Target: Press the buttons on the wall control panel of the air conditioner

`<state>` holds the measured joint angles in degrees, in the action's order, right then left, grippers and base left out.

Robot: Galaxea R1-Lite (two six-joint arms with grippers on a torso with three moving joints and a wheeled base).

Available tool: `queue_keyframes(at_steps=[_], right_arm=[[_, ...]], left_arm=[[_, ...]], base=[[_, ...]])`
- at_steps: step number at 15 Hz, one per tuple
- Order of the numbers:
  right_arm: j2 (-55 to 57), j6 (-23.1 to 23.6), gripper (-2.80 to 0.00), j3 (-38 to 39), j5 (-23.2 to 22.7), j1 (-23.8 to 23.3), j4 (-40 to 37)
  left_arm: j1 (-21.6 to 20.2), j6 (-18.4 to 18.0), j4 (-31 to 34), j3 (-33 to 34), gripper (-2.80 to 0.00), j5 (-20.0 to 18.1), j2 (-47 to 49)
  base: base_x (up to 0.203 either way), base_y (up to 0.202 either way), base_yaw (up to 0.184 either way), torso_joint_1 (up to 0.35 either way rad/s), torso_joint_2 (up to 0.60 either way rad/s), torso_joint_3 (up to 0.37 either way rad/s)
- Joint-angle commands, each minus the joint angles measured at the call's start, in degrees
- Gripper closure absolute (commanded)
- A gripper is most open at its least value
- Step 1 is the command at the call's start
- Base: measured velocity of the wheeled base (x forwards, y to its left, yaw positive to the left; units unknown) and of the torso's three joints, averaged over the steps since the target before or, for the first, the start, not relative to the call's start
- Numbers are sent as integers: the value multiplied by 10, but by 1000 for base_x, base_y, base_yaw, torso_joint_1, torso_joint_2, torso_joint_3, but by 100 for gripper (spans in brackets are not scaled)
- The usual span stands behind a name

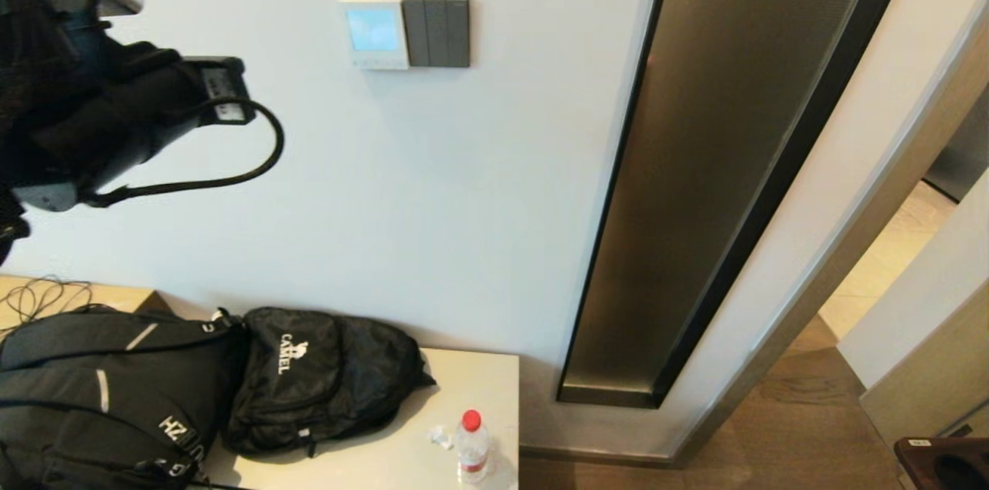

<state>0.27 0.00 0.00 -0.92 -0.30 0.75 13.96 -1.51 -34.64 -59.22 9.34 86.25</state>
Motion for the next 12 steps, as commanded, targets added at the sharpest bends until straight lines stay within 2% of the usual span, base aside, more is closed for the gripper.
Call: queue_keyframes(at_steps=[1, 5, 6, 8, 10, 12], right_arm=[[0, 0, 0, 1, 0, 0, 0], [0, 0, 0, 1, 0, 0, 0], [0, 0, 0, 1, 0, 0, 0], [0, 0, 0, 1, 0, 0, 0], [0, 0, 0, 1, 0, 0, 0], [0, 0, 0, 1, 0, 0, 0]], left_arm=[[-42, 0, -5, 99, 0, -1, -119], [-71, 1, -1, 282, 0, 3, -284], [-75, 0, 9, 327, 0, 20, -326], [-80, -6, 52, 389, 0, 77, -400], [-83, -9, 121, 416, 0, 107, -478], [-84, -10, 222, 431, 0, 128, -567]], base=[[0, 0, 0, 0, 0, 0], [0, 0, 0, 0, 0, 0], [0, 0, 0, 0, 0, 0], [0, 0, 0, 0, 0, 0], [0, 0, 0, 0, 0, 0], [0, 0, 0, 0, 0, 0]])
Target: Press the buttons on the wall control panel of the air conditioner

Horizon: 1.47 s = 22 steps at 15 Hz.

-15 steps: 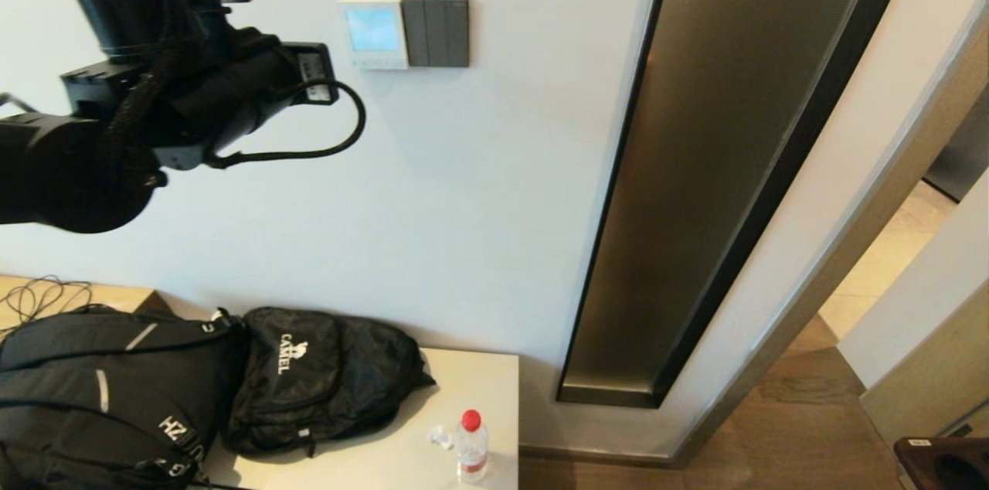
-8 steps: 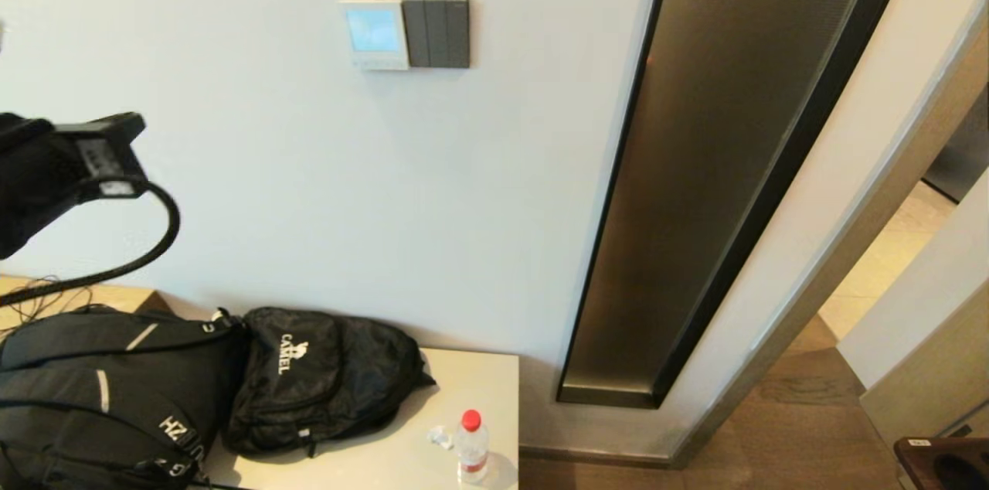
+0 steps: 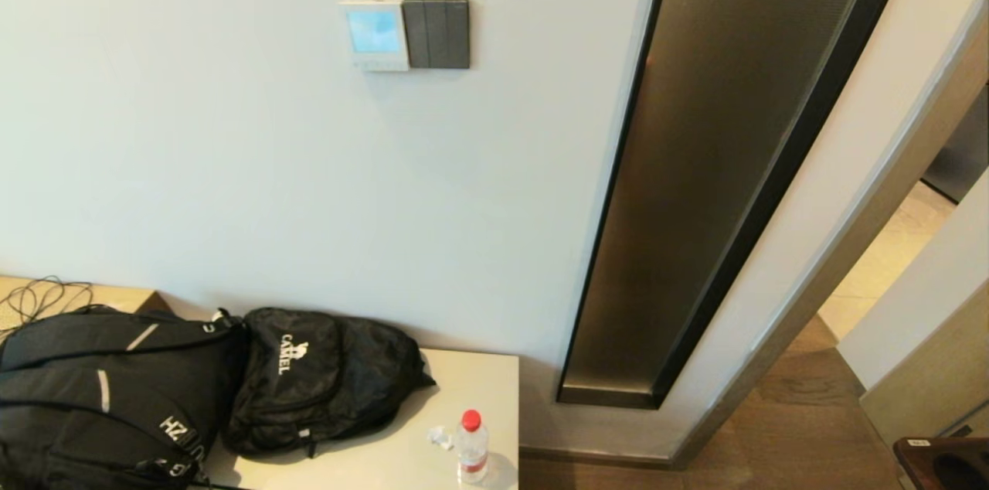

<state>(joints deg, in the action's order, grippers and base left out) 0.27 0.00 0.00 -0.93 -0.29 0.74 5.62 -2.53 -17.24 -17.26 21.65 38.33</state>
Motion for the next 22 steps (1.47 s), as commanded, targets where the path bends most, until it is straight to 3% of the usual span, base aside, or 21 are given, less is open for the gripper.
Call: queue_keyframes(at_steps=[1, 3, 5, 8, 11, 13, 18, 22], right_arm=[[0, 0, 0, 1, 0, 0, 0], [0, 0, 0, 1, 0, 0, 0], [0, -1, 0, 2, 0, 0, 0], [0, -1, 0, 2, 0, 0, 0], [0, -1, 0, 1, 0, 0, 0], [0, -1, 0, 1, 0, 0, 0], [0, -1, 0, 2, 0, 0, 0], [0, -1, 0, 2, 0, 0, 0]], left_arm=[[-2, -1, 98, 29, 0, 10, -132], [-4, -1, 143, 104, 0, 11, -192], [-5, 6, 152, 146, 0, -13, -227], [-7, 14, 136, 150, 0, -34, -230], [-65, 13, 143, 148, 0, -40, -266], [-68, 13, 151, 146, 0, -53, -271], [-66, 28, 176, 140, 0, -190, -284], [-63, 30, 181, 138, 0, -244, -351]], base=[[0, 0, 0, 0, 0, 0], [0, 0, 0, 0, 0, 0], [0, 0, 0, 0, 0, 0], [0, 0, 0, 0, 0, 0], [0, 0, 0, 0, 0, 0], [0, 0, 0, 0, 0, 0], [0, 0, 0, 0, 0, 0], [0, 0, 0, 0, 0, 0]])
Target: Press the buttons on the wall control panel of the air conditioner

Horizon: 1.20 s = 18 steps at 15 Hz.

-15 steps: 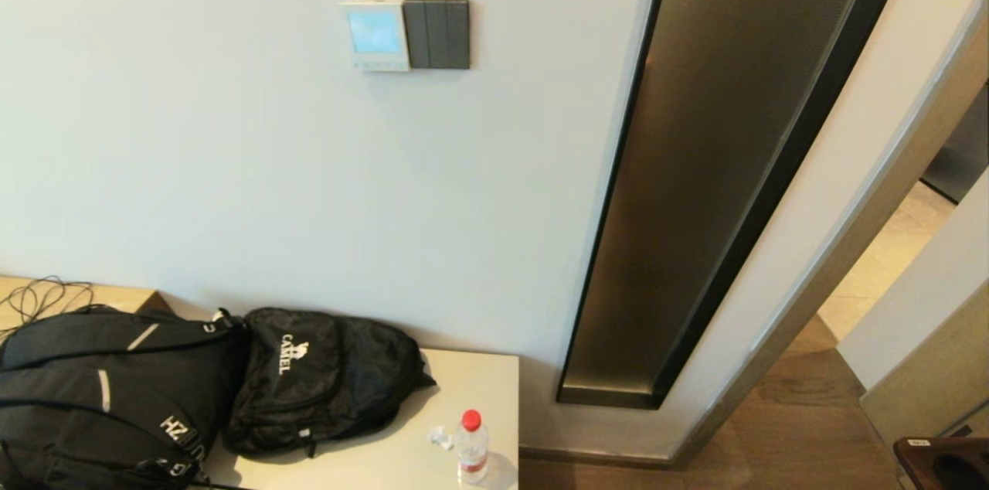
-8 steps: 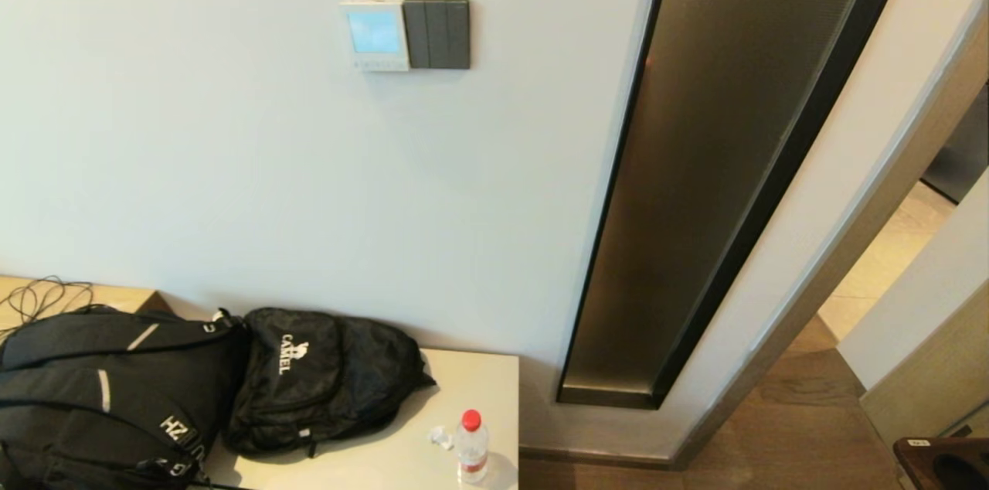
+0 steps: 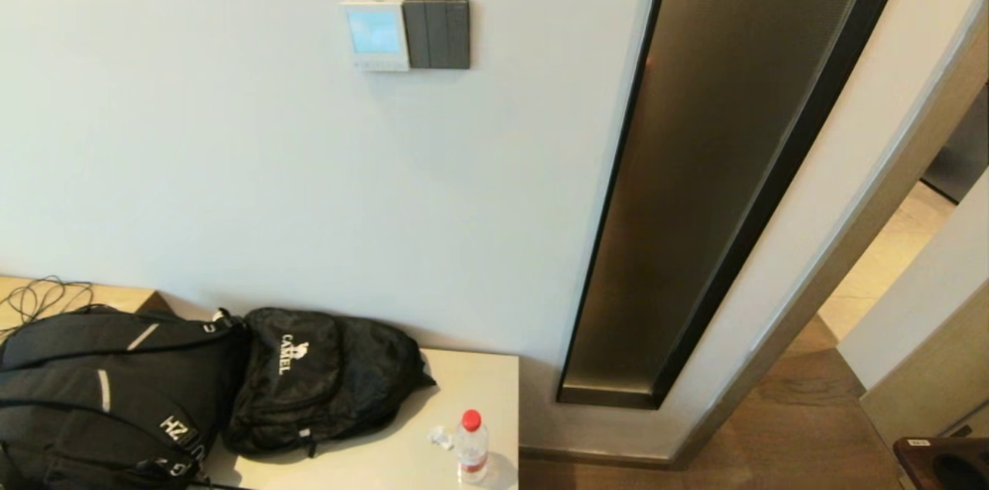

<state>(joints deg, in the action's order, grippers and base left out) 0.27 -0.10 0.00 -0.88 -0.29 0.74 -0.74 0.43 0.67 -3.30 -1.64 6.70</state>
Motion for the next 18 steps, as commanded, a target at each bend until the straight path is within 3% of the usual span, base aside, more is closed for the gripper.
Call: queue_keyframes(at_steps=[1, 5, 8, 10, 12, 13, 14, 15, 16, 18], right_arm=[[0, 0, 0, 1, 0, 0, 0], [0, 0, 0, 2, -1, 0, 0], [0, 0, 0, 2, 0, 0, 0], [0, 0, 0, 2, 0, 0, 0], [0, 0, 0, 1, 0, 0, 0], [0, 0, 0, 2, 0, 0, 0], [0, 0, 0, 2, 0, 0, 0], [0, 0, 0, 2, 0, 0, 0], [0, 0, 0, 2, 0, 0, 0], [0, 0, 0, 2, 0, 0, 0]], left_arm=[[1, 1, 11, -4, 0, -24, -48], [2, 5, 8, -4, 0, -30, -68], [2, 8, 79, -25, 0, -29, -68], [2, 24, 88, -30, 0, 0, -68], [2, 73, 91, -31, 0, 6, -68], [2, 120, 90, -31, 0, 3, -67], [2, 170, 89, -31, 0, -16, -67], [2, 185, 88, -30, 0, -33, -67], [2, 163, 87, -29, 0, -32, -67], [2, 75, 86, -29, 0, -32, -67]], base=[[0, 0, 0, 0, 0, 0], [0, 0, 0, 0, 0, 0], [0, 0, 0, 0, 0, 0], [0, 0, 0, 0, 0, 0], [0, 0, 0, 0, 0, 0], [0, 0, 0, 0, 0, 0], [0, 0, 0, 0, 0, 0], [0, 0, 0, 0, 0, 0], [0, 0, 0, 0, 0, 0], [0, 0, 0, 0, 0, 0]])
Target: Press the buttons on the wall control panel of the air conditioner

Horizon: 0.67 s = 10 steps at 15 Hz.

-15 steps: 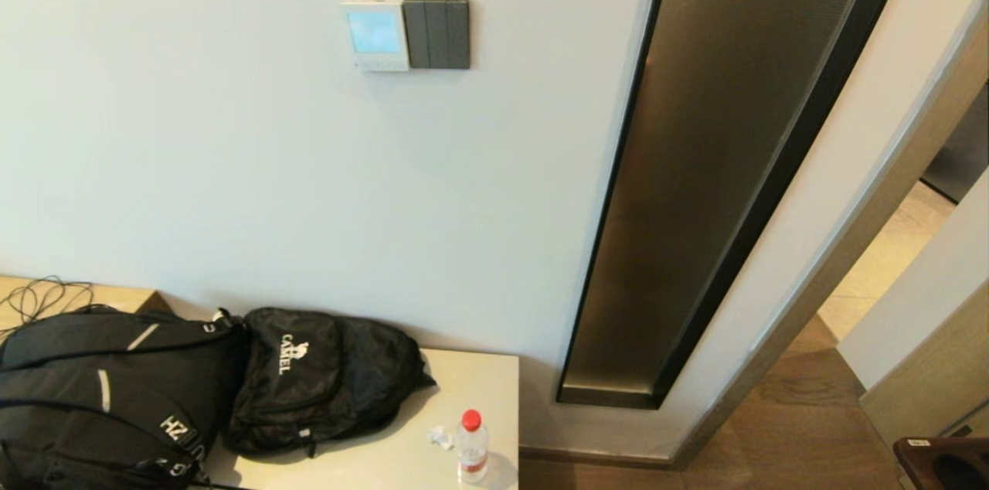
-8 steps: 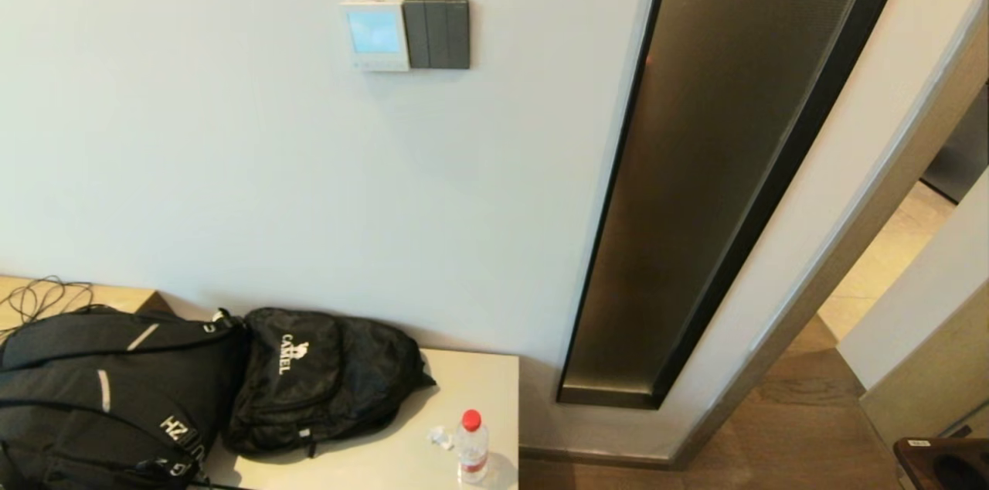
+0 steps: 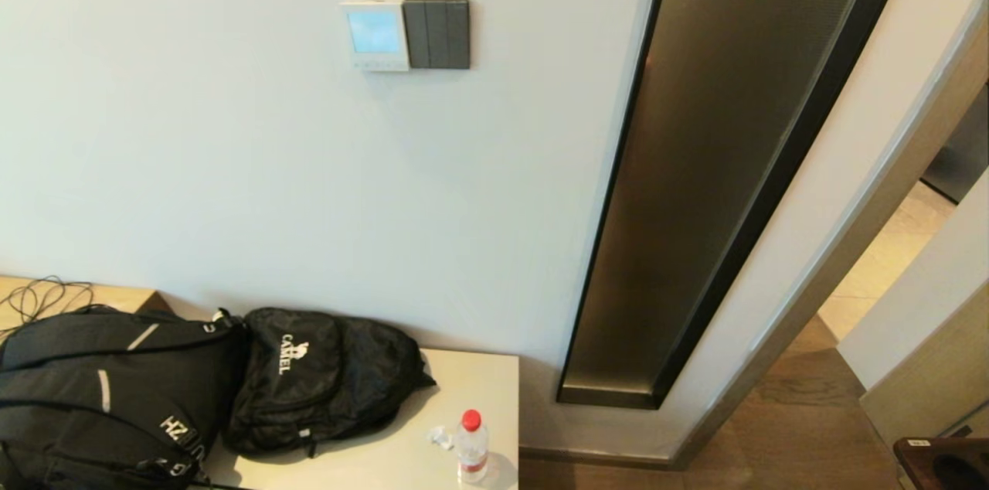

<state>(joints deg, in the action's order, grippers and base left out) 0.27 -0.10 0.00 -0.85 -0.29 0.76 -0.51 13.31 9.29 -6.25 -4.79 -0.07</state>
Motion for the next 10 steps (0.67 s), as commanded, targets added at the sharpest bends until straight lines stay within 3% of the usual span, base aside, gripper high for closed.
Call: queue_keyframes(at_steps=[1, 3, 5, 6, 8, 10], right_arm=[[0, 0, 0, 2, 0, 0, 0], [0, 0, 0, 2, 0, 0, 0], [0, 0, 0, 2, 0, 0, 0], [0, 0, 0, 2, 0, 0, 0], [0, 0, 0, 2, 0, 0, 0], [0, 0, 0, 2, 0, 0, 0]], left_arm=[[0, -99, -1, 1, 0, 0, 1], [0, -126, -3, 1, 0, 10, 1], [0, -135, -6, 6, 0, 80, 1], [0, -133, -23, 21, 0, 92, 1], [0, -142, -67, 50, 0, 55, 1], [0, -140, -69, 51, 0, 54, 1]], base=[[0, 0, 0, 0, 0, 0], [0, 0, 0, 0, 0, 0], [0, 0, 0, 0, 0, 0], [0, 0, 0, 0, 0, 0], [0, 0, 0, 0, 0, 0], [0, 0, 0, 0, 0, 0]])
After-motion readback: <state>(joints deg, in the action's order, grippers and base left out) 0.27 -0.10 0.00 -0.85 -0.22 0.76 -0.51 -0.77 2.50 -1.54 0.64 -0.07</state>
